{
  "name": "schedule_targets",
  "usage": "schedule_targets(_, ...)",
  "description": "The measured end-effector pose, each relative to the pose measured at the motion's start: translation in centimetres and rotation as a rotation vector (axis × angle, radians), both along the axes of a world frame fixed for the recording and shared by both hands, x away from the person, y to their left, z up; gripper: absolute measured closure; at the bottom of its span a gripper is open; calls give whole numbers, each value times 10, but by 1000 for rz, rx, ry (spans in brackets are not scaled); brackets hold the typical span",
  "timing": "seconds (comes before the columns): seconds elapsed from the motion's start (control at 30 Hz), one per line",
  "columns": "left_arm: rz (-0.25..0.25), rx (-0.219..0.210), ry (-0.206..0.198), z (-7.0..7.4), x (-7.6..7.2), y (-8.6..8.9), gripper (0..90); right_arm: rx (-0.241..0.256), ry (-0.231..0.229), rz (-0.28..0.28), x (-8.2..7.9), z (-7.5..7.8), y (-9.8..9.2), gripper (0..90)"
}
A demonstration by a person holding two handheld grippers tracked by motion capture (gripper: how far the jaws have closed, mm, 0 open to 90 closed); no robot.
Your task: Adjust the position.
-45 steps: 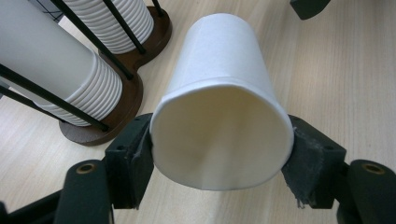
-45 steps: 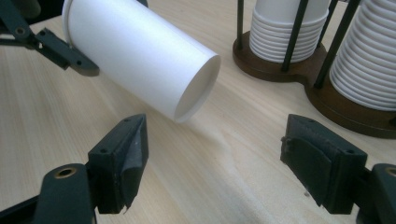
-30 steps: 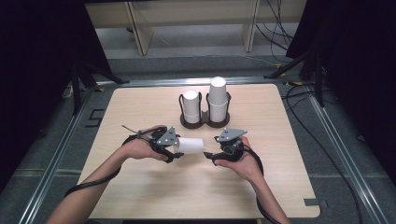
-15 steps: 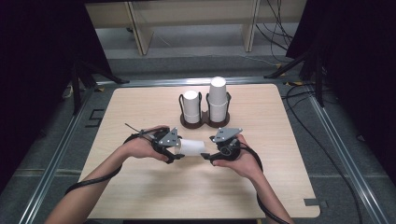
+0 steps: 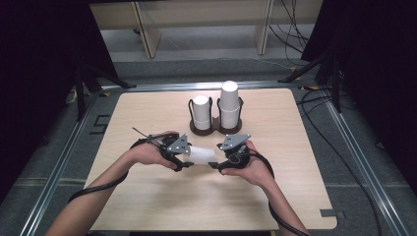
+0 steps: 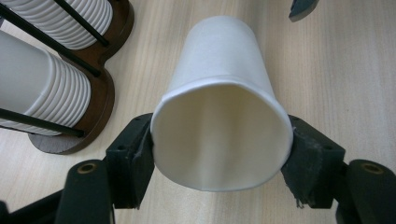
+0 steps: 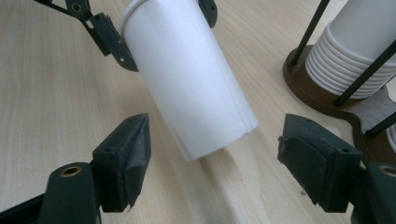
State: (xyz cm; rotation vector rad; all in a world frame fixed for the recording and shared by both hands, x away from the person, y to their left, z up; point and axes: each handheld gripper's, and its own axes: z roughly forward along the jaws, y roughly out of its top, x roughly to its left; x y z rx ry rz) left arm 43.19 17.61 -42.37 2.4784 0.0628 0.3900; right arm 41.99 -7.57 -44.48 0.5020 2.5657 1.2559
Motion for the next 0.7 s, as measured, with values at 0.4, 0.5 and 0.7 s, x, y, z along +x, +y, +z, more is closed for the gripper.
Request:
schedule_targets(0.4,-9,-3,-5,0,1,-1,317,-19,-3,45,5,-1,8,249)
schedule_targets(0.5,-17,0,-5,1,1,-1,317,-26,-6,56,6,0,10,247)
schedule_targets(0.7,-23,6,-7,4,1,-2,317,-32,1,74,9,2,12,247)
